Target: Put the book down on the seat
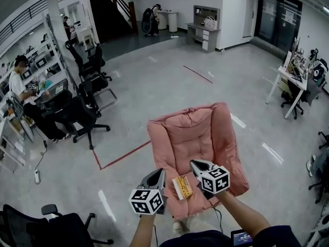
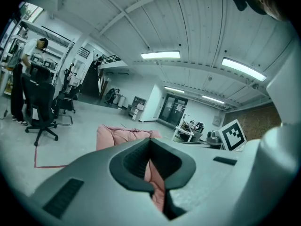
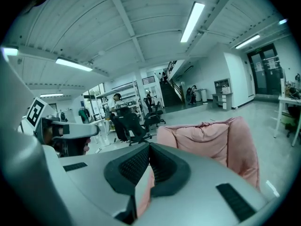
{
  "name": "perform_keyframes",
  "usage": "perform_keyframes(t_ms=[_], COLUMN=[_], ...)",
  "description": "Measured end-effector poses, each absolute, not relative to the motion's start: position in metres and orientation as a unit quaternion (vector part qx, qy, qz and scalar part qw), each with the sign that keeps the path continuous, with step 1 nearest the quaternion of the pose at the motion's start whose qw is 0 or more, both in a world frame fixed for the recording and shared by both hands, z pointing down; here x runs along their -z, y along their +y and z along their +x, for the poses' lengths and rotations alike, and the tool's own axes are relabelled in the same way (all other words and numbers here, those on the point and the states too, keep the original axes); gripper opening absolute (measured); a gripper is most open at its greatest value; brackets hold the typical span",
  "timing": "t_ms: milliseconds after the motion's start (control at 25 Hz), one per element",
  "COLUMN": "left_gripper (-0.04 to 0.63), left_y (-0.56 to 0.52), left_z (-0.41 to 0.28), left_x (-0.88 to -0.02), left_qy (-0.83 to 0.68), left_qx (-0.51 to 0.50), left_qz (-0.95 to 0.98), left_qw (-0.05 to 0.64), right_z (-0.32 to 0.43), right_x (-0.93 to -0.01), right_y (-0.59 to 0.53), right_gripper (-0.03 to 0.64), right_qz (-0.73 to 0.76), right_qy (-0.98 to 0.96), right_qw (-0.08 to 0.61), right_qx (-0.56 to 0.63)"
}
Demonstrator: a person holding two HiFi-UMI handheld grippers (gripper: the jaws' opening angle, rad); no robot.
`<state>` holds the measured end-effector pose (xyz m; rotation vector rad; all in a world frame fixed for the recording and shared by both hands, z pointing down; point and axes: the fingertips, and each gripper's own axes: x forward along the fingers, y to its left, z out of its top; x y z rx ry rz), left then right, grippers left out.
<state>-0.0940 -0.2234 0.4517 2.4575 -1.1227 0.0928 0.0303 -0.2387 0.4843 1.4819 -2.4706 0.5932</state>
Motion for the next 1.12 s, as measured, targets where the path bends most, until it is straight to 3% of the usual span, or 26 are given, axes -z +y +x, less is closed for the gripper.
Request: perform_keyframes(t_ms=[1120], left_gripper=[0.005], left_y=[-0.209], left_z=[-0.097], left_x=[-0.439], left_qy=[-0.373], left_qx=[-0.026], left_qz=[0.908], left_qw=[0.188], right_z=[0.022], right_x=[-0.449], right_y=[-0.221], right_gripper=[0.020], right_qz=[0.524], right_qy=[-0.833], right_qw=[0.025], right_qx=[-0.175])
